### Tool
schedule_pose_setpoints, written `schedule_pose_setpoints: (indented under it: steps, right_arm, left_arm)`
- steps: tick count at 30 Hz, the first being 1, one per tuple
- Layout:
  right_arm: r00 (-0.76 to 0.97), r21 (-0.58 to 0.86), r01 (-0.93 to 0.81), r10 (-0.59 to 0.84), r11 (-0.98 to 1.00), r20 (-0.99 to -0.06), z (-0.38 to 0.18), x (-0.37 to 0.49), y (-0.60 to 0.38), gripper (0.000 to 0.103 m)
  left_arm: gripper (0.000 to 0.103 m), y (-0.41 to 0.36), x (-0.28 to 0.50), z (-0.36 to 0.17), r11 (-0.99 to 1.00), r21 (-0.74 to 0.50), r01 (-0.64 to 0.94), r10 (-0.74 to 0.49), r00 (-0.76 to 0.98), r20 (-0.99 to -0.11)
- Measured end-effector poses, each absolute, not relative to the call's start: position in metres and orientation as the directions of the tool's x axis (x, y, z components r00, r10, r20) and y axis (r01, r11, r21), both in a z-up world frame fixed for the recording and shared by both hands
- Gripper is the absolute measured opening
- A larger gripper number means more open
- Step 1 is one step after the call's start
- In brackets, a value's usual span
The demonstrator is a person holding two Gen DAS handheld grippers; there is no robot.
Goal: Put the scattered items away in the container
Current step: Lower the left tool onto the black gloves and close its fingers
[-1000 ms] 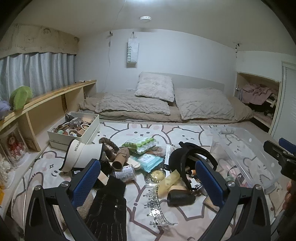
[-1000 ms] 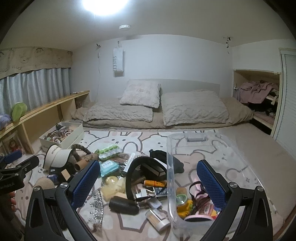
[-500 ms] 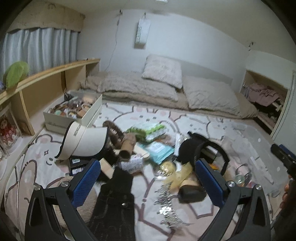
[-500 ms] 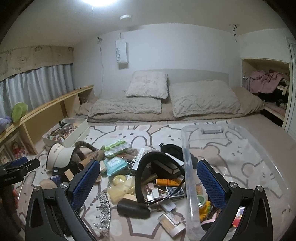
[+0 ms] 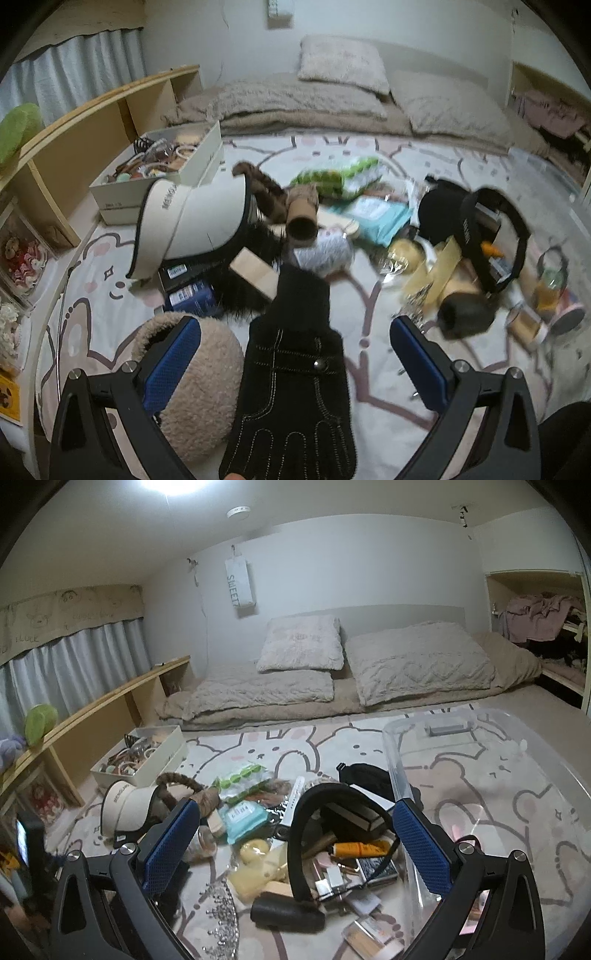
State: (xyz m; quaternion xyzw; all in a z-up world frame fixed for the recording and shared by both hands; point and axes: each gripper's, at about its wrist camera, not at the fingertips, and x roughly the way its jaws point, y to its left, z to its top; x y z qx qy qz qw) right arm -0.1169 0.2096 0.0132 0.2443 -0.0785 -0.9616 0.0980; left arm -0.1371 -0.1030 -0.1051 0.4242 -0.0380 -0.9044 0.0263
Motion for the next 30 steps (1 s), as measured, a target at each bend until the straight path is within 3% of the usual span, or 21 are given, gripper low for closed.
schedule_pose_setpoints:
  steps: [12,24,30]
  right_arm:
    - [-0.793,0.215,0.172,-0.265,-0.961,-0.549,-0.008,-0.149,0.21,0.103]
    - [-0.681,0.078,0.197,-0.194,-0.977,-0.706,-0.044,-0.206,0.195,0.103]
    - [-0.678,0.068,0.177,-0.171,-0.982,-0.715,-0.061,-0.229,0.187,0.103]
  left_arm:
    - [0.103,-0.089,-0.169,-0.172,-0.987,0.157,0.018,-0.145,-0.496,-0.856]
    - [0.103,-0.076,-0.182,-0.218,-0.926,0.377,0.016,-0.35,-0.413,-0.841]
    - [0.103,-0.079,-0.183,-0.222,-0.924,0.381,0.027,-0.358,-0.406,-0.841]
